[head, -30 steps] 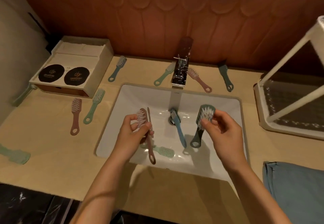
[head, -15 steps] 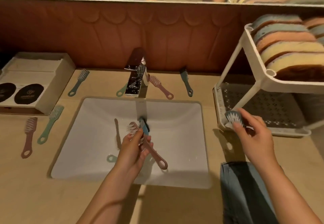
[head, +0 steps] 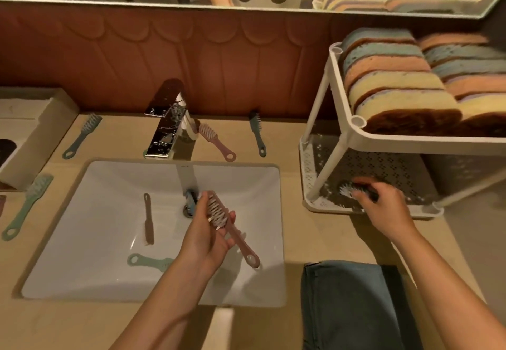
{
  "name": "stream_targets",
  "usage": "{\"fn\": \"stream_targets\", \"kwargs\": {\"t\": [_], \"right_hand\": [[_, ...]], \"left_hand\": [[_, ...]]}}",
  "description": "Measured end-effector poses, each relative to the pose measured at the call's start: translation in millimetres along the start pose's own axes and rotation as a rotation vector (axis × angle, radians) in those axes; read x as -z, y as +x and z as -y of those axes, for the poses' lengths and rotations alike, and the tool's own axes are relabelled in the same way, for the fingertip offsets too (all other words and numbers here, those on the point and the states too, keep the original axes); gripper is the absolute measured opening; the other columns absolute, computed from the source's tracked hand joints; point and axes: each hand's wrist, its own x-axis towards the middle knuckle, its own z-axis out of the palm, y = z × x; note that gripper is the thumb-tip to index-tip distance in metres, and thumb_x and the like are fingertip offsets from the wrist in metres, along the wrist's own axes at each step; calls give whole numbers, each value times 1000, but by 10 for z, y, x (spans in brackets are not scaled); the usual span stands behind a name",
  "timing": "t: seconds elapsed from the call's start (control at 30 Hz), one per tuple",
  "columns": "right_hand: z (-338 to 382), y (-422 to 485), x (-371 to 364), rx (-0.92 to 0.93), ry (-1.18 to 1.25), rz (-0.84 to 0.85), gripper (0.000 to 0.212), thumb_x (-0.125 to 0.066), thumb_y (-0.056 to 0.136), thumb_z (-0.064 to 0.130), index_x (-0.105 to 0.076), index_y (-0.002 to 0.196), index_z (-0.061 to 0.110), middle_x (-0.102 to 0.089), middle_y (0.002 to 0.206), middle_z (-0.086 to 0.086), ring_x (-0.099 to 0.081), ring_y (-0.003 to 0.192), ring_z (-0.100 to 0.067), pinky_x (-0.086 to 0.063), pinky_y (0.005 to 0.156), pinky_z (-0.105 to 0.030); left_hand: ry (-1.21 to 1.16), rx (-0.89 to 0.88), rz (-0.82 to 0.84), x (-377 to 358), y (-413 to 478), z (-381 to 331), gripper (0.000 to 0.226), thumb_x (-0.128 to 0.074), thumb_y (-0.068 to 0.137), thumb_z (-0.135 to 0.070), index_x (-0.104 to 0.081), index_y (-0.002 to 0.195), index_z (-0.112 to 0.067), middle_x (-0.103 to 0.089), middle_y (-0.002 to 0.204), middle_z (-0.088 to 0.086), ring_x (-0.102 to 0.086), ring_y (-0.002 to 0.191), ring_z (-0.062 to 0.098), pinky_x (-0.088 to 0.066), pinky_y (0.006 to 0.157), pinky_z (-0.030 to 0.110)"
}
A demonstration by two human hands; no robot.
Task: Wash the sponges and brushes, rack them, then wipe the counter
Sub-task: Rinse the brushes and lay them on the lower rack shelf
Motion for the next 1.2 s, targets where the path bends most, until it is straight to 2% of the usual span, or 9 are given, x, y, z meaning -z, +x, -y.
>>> {"fn": "stream_targets", "kwargs": {"t": [0.17, 0.27, 0.5, 0.6, 0.73, 0.9, 1.03, 1.13, 1.2], "right_hand": [[-15, 171, -90, 29, -142, 130, 18, -60, 89, 20, -63, 106, 18, -68, 98, -12, -62, 91, -30, -53, 78, -42], [24, 222, -179, 24, -141, 222, 21, -58, 90, 22, -64, 109, 19, -68, 102, -9, -62, 93, -27, -52, 79, -38], [68, 234, -319, 7, -98, 342, 20, -54, 92, 23, -66, 105, 13, -67, 100, -11, -59, 93, -25, -45, 75, -29], [46, 223, -317, -11, -49, 351, 26, -51, 94, 24, -66, 111, 11, -67, 107, -12, -58, 100, -26, -43, 83, -31], [-8, 165, -318, -23, 7, 379, 28, -48, 96, 28, -68, 109, 16, -67, 108, -7, -56, 95, -18, -41, 81, -29], [-49, 79, -337, 23, -120, 334, 33, -41, 97, 34, -58, 125, 27, -57, 128, -5, -46, 121, -28, -35, 104, -43], [114, -78, -208, 38, -3, 264, 33, -46, 96, 27, -56, 126, 21, -54, 122, -7, -48, 116, -22, -39, 95, -32], [357, -298, -113, 91, 188, 325, 31, -53, 93, 25, -56, 123, 22, -59, 116, 3, -55, 103, -9, -42, 82, -17], [522, -478, -103, 122, 265, 380, 34, -57, 90, 28, -54, 124, 26, -58, 115, 11, -58, 102, -6, -49, 78, -17]], "left_hand": [[30, 11, -55, -114, -54, 171, 21, -51, 92, -37, -58, 85, -19, -50, 74, 3, -51, 73, 16, -45, 71, 43], [155, -14, -58, -149, -74, 250, 18, -54, 91, -35, -61, 87, -19, -53, 77, 3, -50, 75, 16, -42, 80, 39], [317, -62, 14, -164, -92, 303, 15, -54, 91, -32, -62, 93, -19, -61, 85, 2, -56, 83, 15, -41, 77, 27], [300, -44, 26, -185, -126, 310, 11, -51, 93, -28, -56, 87, -20, -59, 82, 2, -55, 81, 14, -40, 73, 26], [323, -40, 29, -182, -140, 349, 13, -47, 95, -27, -54, 85, -23, -59, 84, 1, -55, 80, 14, -40, 73, 27], [396, -39, 77, -184, -148, 370, 13, -46, 96, -26, -53, 87, -19, -66, 81, -1, -61, 82, 13, -41, 73, 28], [424, -50, 103, -182, -142, 402, 10, -48, 95, -23, -53, 88, -17, -71, 82, 0, -65, 86, 13, -43, 82, 29], [447, -46, 114, -216, -140, 445, 11, -49, 95, -22, -52, 87, -15, -69, 88, 3, -65, 86, 14, -45, 79, 27], [470, -45, 134, -270, -157, 483, 12, -50, 95, -22, -52, 85, -16, -69, 86, 2, -65, 85, 12, -47, 76, 25]]}}
